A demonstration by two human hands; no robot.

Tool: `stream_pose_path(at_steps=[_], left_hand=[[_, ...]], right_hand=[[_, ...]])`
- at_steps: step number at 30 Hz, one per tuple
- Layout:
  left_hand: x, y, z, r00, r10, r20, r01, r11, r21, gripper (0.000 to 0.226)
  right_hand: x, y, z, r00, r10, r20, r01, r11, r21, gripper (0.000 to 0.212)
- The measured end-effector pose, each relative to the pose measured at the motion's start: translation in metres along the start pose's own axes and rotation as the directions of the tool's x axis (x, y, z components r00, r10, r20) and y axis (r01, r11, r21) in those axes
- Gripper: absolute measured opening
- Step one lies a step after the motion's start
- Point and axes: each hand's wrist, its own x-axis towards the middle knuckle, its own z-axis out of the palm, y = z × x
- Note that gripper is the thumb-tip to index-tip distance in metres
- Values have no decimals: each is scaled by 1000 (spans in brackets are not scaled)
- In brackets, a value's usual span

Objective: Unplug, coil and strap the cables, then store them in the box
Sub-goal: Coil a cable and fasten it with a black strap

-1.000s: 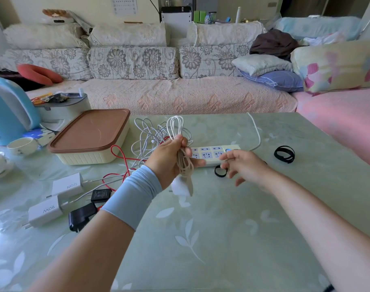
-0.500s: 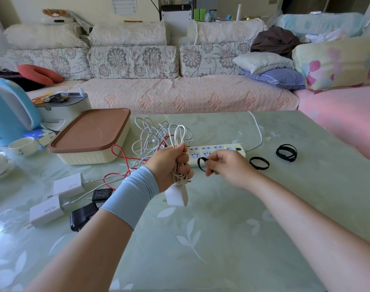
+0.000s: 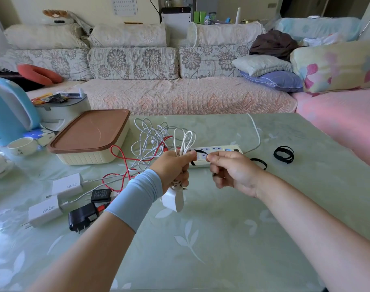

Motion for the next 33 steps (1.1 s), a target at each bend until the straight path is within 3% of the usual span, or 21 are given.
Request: stream_pose_path(at_steps=[3,6,10,13,15,18,20,26,33], left_hand=[[4,-1,-7,1000,11,-3,-10,993,116,24],[4,-4,-8,997,-22,79,7,982,189,28],[-2,-4,-2,973,-63,221,3,965,263,30],[-4,-3,1,974,-78,211,15,958,285,24],[0,-4,-1,984,-90,151,51,968,247,30],[4,-1,-5,971,-201,127,204,979,-13,27],[8,-1,-7,975,-201,98,212,970,-120,28],[10,-9,7,998,-49,42,52,997,-51,26],[6,-12,13,993,41,111,-51,995,87,25]], right_hand=[[1,2,-1,999,38,7,-36,989,-141,16],[0,1,-2,999,17,33,-8,969,-248,17],[-3,-2,-1,984,114,136,-88,979,-184,28],[-6,-7,0,973,190,132,-155,959,-237,25],[-4,-9,-3,991,108,78,-86,966,-243,28],[-2,-7,-6,999,-52,2,51,972,-227,26],[-3,-4,-6,990,-143,-13,137,968,-208,28],[-5,-4,6,963,-263,-52,260,964,-53,15],[-3,1,21,960,-192,-204,165,976,-142,5]])
